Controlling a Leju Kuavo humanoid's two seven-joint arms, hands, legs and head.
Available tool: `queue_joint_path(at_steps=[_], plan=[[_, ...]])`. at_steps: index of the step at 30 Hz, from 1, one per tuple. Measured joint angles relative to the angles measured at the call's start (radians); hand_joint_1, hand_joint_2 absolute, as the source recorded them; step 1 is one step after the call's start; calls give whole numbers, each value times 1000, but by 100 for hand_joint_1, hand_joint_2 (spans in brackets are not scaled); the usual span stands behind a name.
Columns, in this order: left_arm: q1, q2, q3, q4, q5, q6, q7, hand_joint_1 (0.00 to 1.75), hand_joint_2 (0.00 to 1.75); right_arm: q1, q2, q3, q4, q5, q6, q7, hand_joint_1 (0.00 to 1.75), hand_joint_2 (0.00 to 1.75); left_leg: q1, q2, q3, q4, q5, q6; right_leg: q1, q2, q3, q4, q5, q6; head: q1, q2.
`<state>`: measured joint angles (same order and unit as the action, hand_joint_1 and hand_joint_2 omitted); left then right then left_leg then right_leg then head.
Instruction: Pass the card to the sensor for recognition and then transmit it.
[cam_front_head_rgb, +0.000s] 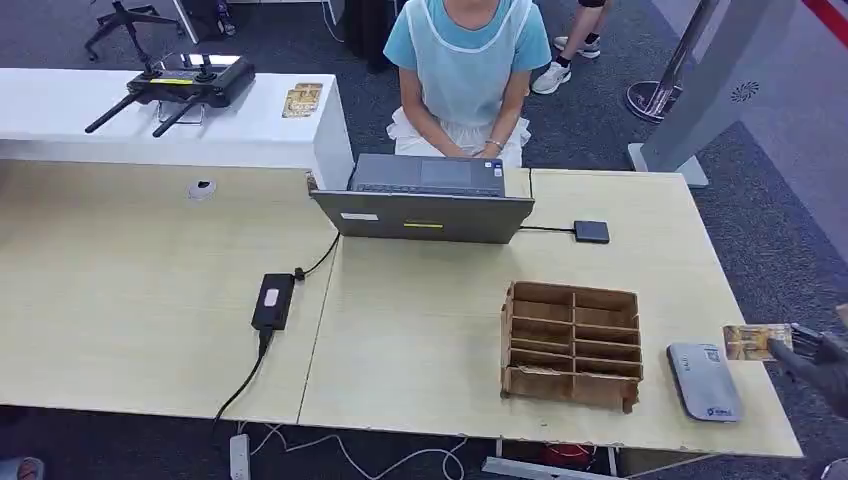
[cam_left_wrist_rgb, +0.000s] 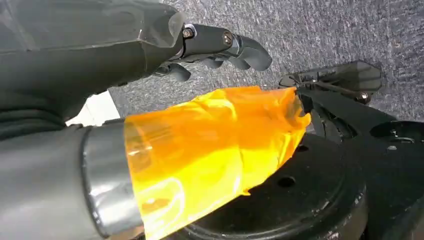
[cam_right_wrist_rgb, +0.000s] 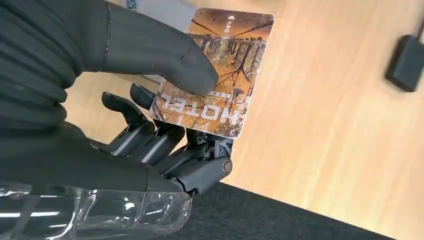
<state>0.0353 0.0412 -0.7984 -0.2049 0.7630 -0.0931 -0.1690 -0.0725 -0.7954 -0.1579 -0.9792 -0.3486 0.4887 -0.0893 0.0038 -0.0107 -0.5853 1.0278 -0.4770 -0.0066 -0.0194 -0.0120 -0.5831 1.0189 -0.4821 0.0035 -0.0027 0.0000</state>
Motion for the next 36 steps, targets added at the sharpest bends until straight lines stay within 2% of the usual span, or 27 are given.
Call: queue_joint_path(at_steps=[14, 36], plan=[[0, 4, 0, 0, 3, 22, 6, 0, 0, 46, 8, -15, 10, 76, 0, 26, 175, 175, 0, 1, 0, 0, 0, 0, 0, 0, 0, 0, 0, 0, 0, 0], [-1, 7, 0, 0, 8, 24, 9, 0, 0, 45, 13, 18, 20, 89, -1, 39, 175, 175, 0, 1, 0, 0, 0, 0, 0, 0, 0, 0, 0, 0, 0, 0]])
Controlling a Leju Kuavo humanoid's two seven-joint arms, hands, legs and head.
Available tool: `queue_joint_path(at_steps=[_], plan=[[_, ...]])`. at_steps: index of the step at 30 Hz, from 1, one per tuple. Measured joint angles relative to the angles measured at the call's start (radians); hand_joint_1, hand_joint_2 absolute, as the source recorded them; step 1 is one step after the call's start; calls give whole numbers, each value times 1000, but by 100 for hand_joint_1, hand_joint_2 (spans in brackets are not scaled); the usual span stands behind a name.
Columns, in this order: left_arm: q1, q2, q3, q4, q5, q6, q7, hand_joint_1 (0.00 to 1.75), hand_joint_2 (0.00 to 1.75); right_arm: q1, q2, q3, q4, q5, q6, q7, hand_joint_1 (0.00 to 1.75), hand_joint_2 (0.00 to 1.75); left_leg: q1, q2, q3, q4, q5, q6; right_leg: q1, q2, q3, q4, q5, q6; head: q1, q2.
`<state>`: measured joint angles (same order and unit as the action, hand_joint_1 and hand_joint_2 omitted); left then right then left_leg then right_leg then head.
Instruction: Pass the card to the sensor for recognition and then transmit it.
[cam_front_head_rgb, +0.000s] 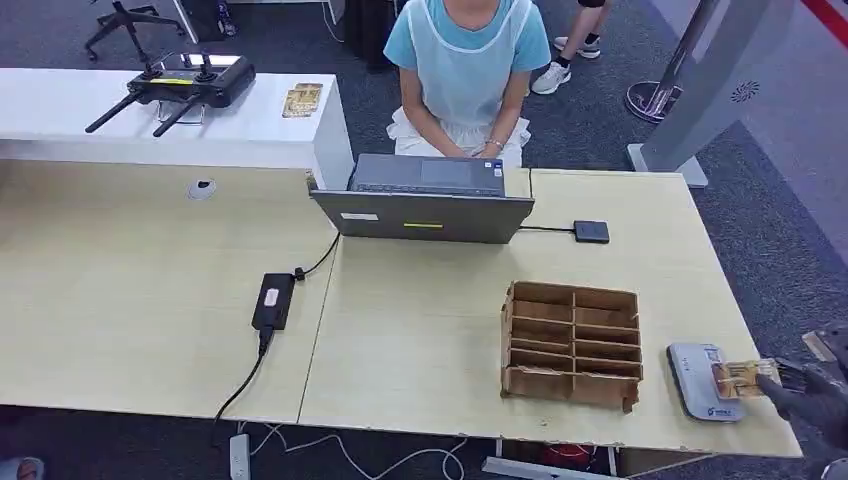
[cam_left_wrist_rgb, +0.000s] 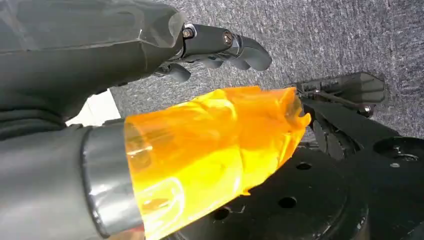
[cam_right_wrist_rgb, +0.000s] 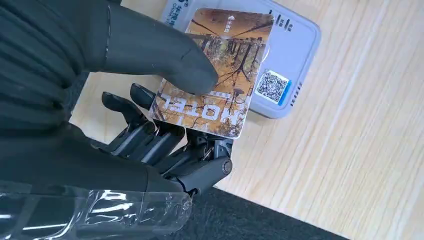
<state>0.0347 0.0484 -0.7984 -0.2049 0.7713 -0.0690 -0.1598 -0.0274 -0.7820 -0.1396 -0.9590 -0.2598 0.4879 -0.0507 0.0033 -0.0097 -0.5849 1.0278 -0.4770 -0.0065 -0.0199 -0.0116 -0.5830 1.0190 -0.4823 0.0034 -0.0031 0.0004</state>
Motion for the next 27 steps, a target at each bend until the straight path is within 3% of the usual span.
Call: queue_joint_path(at_steps=[14, 27], plan=[[-2, 2, 0, 0, 6, -1, 9, 0, 0, 0, 2, 39, -1, 1, -5, 1, 175, 175, 0, 0, 0, 0, 0, 0, 0, 0, 0, 0, 0, 0, 0, 0], [-2, 5, -8, 0, 18, 0, 12, 0, 0, 0, 2, 60, -1, 63, -83, 34, 175, 175, 0, 0, 0, 0, 0, 0, 0, 0, 0, 0, 0, 0, 0, 0]])
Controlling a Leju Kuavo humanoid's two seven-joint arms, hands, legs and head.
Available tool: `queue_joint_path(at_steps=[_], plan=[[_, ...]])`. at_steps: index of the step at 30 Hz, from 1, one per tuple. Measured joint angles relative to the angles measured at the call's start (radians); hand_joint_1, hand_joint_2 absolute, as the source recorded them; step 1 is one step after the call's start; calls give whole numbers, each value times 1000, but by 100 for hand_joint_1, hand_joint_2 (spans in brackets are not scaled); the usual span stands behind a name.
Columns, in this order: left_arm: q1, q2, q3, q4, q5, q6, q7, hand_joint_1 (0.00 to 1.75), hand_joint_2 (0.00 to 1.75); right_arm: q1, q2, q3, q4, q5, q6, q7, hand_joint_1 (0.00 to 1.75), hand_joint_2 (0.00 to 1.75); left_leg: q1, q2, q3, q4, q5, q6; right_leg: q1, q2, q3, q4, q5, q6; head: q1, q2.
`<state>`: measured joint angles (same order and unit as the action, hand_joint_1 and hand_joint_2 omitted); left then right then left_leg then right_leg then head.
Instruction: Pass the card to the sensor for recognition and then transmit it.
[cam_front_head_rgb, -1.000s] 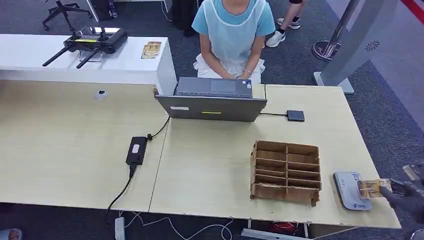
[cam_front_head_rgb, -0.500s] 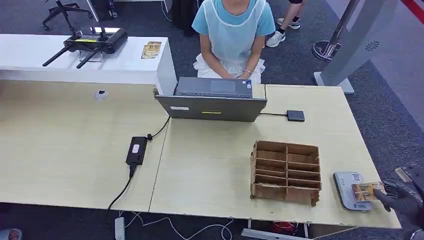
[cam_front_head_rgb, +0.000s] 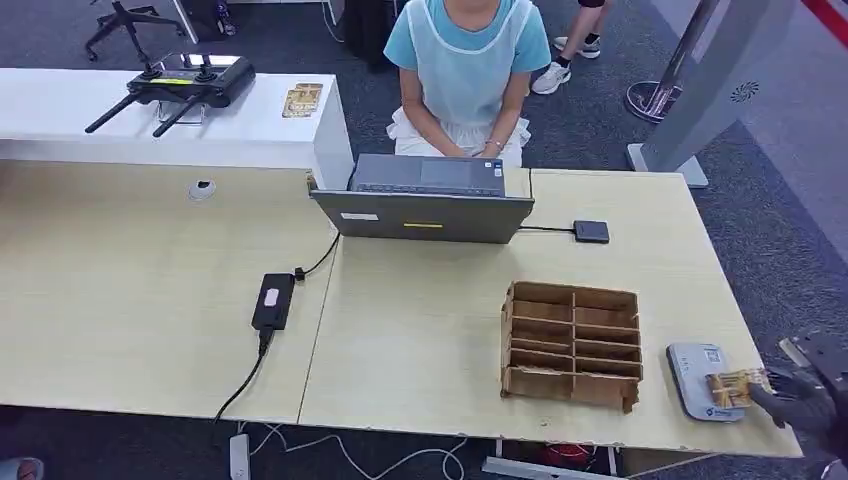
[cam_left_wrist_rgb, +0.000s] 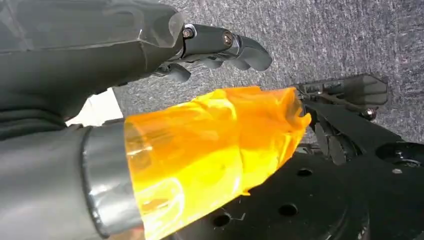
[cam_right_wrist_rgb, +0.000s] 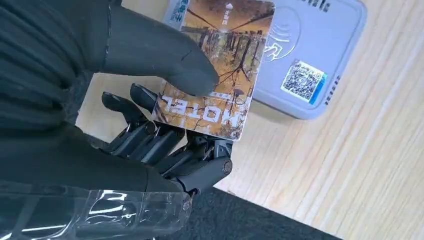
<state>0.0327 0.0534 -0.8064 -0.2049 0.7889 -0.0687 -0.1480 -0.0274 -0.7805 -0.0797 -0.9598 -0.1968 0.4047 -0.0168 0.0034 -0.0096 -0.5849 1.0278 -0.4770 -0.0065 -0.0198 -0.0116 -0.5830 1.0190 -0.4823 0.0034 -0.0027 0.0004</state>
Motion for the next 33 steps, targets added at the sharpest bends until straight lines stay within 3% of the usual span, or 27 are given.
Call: queue_joint_path(at_steps=[8, 22, 33], plan=[[0, 0, -2, 0, 4, 0, 3, 0, 0, 2, 0, 6, -14, 31, -44, 19, 175, 175, 0, 0, 0, 0, 0, 0, 0, 0, 0, 0, 0, 0, 0, 0], [0, 0, -8, 0, 14, 0, 3, 0, 0, 15, 0, 6, -46, 39, -62, 29, 175, 175, 0, 0, 0, 0, 0, 0, 0, 0, 0, 0, 0, 0, 0, 0], [0, 2, -16, 0, 35, -1, 1, 0, 0, 8, -10, -31, -127, -36, -5, -1, 175, 175, 0, 0, 0, 0, 0, 0, 0, 0, 0, 0, 0, 0, 0, 0]])
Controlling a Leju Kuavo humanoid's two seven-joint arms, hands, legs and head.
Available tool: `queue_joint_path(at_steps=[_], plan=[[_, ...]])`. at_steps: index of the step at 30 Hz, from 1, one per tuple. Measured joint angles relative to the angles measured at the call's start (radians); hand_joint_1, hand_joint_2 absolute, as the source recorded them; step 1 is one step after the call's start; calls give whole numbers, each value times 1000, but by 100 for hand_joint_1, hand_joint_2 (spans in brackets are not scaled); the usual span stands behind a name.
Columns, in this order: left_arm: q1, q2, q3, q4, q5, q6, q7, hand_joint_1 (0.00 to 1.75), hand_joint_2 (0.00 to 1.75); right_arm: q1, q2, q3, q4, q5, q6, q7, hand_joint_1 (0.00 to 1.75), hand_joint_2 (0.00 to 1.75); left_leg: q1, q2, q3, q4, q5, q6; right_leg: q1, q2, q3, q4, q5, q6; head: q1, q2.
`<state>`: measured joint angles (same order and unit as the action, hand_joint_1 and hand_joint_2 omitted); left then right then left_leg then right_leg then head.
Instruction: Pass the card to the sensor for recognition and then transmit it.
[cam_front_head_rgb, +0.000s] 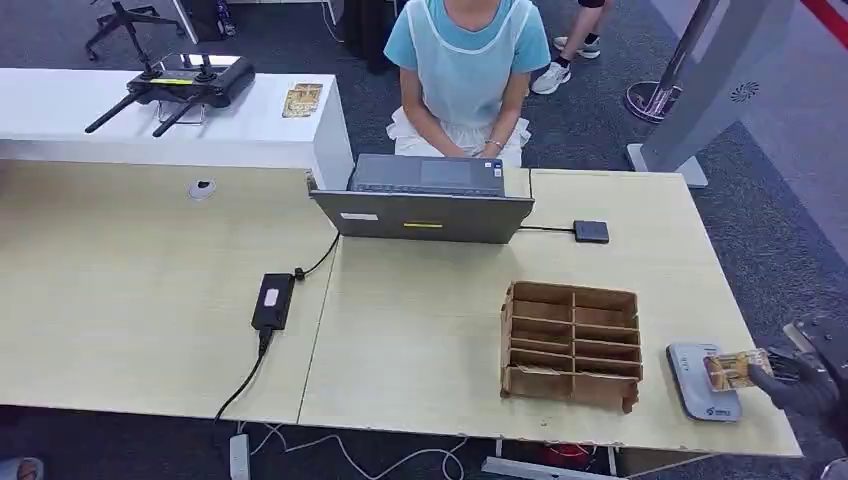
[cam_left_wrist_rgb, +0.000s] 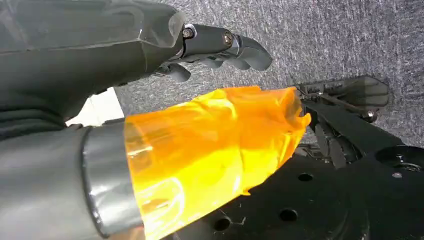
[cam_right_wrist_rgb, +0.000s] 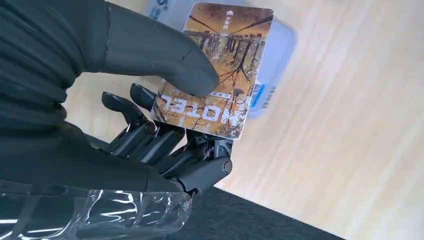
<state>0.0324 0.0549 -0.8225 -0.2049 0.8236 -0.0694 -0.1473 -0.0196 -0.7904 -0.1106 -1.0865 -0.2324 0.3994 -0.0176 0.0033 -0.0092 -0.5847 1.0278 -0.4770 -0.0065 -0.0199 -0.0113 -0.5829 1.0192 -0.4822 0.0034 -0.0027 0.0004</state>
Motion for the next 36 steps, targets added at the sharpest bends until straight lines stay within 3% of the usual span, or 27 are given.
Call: queue_joint_path(at_steps=[7, 11, 16, 22, 24, 27, 31, 36], plan=[[0, 0, -5, 0, 9, 0, -5, 0, 0, -67, -32, -6, -77, -23, 10, -19, 175, 175, 0, 1, -1, 0, 0, 0, 0, 1, 0, 0, 0, 0, 0, 0], [-2, 0, -9, 0, 13, 0, -6, 0, 0, -197, -53, 39, -98, 26, 11, -20, 175, 175, 0, 6, 0, 0, 0, 0, 0, 5, 0, 1, 1, 0, 0, 0], [-8, 0, -18, 0, 15, 0, -6, 0, 0, -399, -56, 153, -98, 123, -17, -20, 175, 175, 0, 7, 1, 0, 1, 0, 0, 5, 0, 1, 2, -1, 0, 0], [-8, 0, -19, 0, 15, 0, -6, 0, 0, -407, -55, 158, -97, 126, -19, -20, 175, 175, 0, 7, 1, 0, 1, -1, 0, 5, 0, 1, 2, -2, 0, 0], [-12, 0, -23, 0, 15, 0, -6, 0, 0, -496, -55, 222, -94, 177, -32, -21, 175, 175, 0, 7, 1, 0, 1, -1, 0, 5, -1, 1, 3, -2, 0, 0], [-30, -2, -44, 0, 11, 0, 2, 0, 0, -833, 9, 495, -50, 388, -119, 24, 175, 175, 0, 6, 1, 0, 2, -2, 0, 5, -1, 3, 3, -2, 0, 0], [-45, -6, -62, 0, 2, 1, 7, 0, 0, -958, 89, 628, -5, 516, -195, 27, 175, 175, 1, 6, 1, 0, 3, -3, 1, 5, -1, 3, 3, -2, 0, 0], [-63, -11, -89, 0, -24, 21, 14, 0, 0, -1032, 191, 744, 38, 697, -326, 39, 175, 175, 1, 5, 1, 0, 3, -3, 1, 4, -1, 3, 3, -2, 0, 0]])
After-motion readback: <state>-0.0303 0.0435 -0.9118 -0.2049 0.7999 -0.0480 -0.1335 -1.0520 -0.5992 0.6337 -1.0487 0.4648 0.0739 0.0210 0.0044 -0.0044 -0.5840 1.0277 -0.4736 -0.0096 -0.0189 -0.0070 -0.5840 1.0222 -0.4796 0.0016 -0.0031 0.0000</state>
